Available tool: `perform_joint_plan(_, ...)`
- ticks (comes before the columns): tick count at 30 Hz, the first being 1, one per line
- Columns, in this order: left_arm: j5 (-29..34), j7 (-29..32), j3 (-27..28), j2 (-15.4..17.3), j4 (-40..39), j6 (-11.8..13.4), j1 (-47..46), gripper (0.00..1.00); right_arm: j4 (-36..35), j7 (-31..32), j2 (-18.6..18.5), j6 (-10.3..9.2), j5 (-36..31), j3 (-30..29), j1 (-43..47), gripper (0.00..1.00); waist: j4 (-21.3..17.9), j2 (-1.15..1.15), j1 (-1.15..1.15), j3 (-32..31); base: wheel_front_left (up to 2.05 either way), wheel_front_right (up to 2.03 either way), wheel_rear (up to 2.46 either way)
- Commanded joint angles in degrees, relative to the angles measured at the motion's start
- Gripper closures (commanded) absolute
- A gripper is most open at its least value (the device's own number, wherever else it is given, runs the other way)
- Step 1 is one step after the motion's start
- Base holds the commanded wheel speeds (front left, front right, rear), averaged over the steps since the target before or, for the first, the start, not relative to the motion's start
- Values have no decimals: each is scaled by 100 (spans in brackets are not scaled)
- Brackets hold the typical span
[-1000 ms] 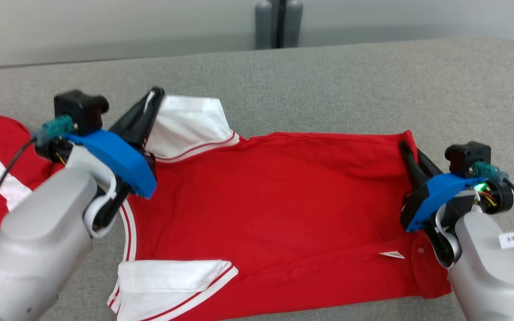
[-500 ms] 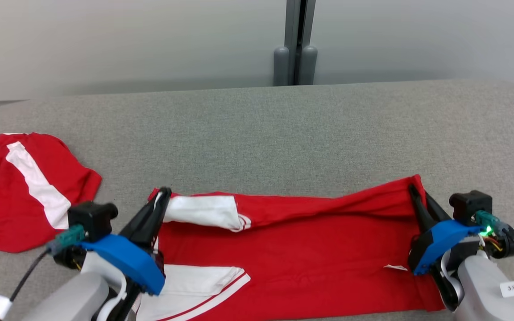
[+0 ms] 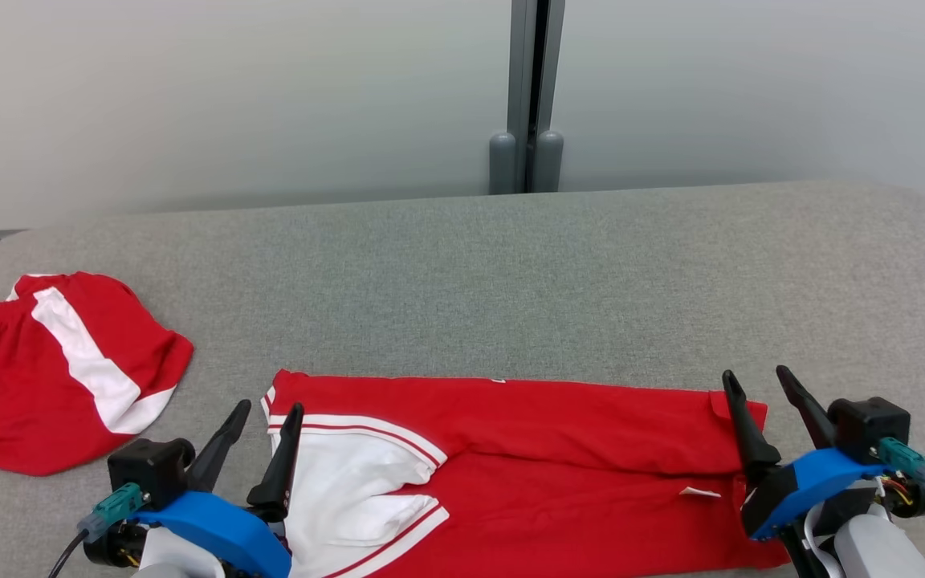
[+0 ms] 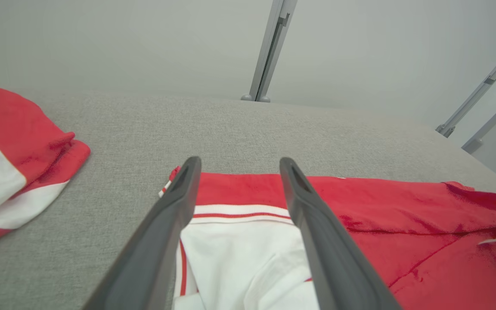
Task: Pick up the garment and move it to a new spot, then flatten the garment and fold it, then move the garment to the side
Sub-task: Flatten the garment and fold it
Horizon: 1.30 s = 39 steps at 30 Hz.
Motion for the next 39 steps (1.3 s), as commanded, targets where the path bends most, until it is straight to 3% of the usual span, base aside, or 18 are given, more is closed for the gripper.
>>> perform_joint_plan(1, 140, -26, 204, -77, -78, 59, 153, 0, -157, -24, -7, 1, 45, -55, 167, 0, -18, 0, 1, -54, 0, 0, 0)
perform_joint_plan(5, 692, -26, 933, -285, -316, 205, 507, 0, -434, -24, -44, 1, 59, -199, 391, 0, -31, 0, 1, -155, 0, 0, 0)
perform_joint_plan(12, 2017, -26, 2236, -873, -840, 267, 1136, 0, -30, 114, 2, 1, 58, -413, 476, 0, 64, 0, 1, -222, 0, 0, 0)
perform_joint_plan(22, 3513, -26, 3535, -1738, -1147, 35, 1825, 0, 842, 293, 125, 1, -28, -666, 411, 0, 243, 0, 1, -232, 0, 0, 0)
perform_joint_plan(34, 4383, -26, 4464, -2354, -1039, -354, 2164, 0, 1693, 293, 401, 1, 279, -532, 284, 0, 302, 0, 1, -258, 0, 0, 0)
perform_joint_plan(35, 4424, -25, 4506, -2383, -1017, -381, 2174, 0, 1734, 302, 408, 1, 324, -507, 267, 55, 301, 0, 1, -260, 0, 0, 0)
perform_joint_plan(36, 4454, -26, 4558, -2403, -999, -422, 2164, 0, 1765, 302, 422, 1, 364, -469, 253, 90, 298, 0, 1, -263, 0, 0, 0)
perform_joint_plan(37, 4489, -26, 4607, -2425, -975, -451, 2161, 0, 1776, 287, 434, 1, 426, -432, 245, 100, 295, 0, 1, -267, 0, 0, 0)
perform_joint_plan(39, 4572, -26, 4682, -2468, -932, -505, 2169, 0, 1765, 218, 418, 1, 503, -383, 225, 100, 290, 0, 1, -283, 0, 0, 0)
